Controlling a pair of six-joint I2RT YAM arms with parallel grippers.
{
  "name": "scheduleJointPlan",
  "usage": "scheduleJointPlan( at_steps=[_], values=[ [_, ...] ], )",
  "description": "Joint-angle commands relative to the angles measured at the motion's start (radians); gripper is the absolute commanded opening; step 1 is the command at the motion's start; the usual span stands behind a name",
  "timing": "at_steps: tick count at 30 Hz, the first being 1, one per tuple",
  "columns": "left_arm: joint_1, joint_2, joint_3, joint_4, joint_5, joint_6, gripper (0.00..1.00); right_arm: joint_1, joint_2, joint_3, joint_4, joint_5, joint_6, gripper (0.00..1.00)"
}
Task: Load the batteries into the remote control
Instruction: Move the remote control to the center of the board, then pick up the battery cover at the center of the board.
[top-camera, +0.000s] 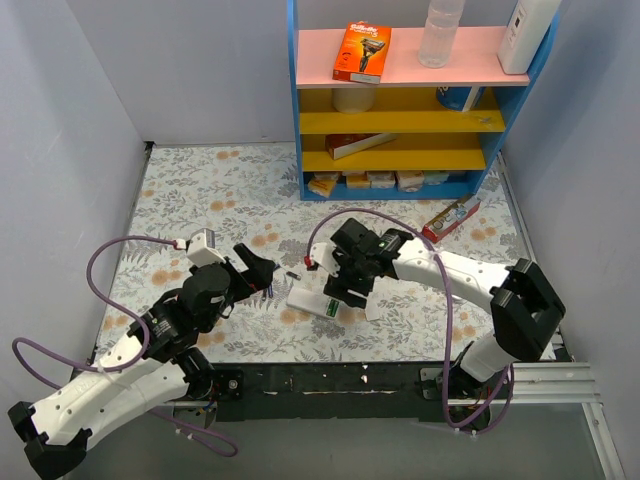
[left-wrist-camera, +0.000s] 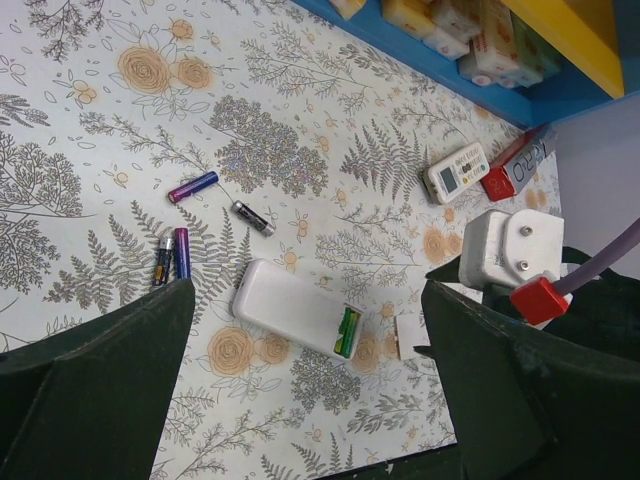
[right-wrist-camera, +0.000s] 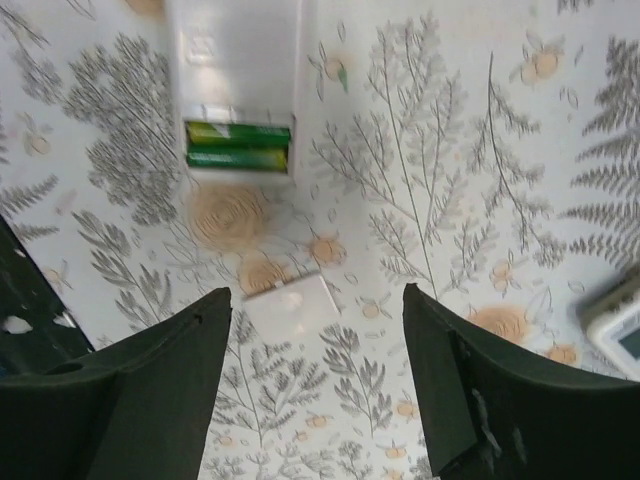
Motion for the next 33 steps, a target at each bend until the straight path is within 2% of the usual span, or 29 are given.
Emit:
scheduleJointPlan(
  at_steps=[1, 7, 17, 33],
  values=[
    [-0.004, 0.007, 0.013, 0.017, -0.026, 0.037, 0.98, -0.042, -0.052, -0.08, -0.115, 0.054, -0.143, 0.76],
    [-0.004, 0.029, 0.006, 0.025, 0.007, 0.042, 0.98, -0.055, -0.052, -0.163, -0.092, 0.069, -0.188, 0.79],
    [-0.004, 0.033, -0.007, 0.017, 0.015, 0.039, 0.98, -0.054, -0.021, -0.204, -0.034, 0.082, -0.229, 0.8],
    [-0.004, 0.049, -0.014, 0.028, 0.043, 0.045, 0.98, -0.054, 0.094, -0.171, -0.012, -0.004, -0.26, 0.73]
  ],
)
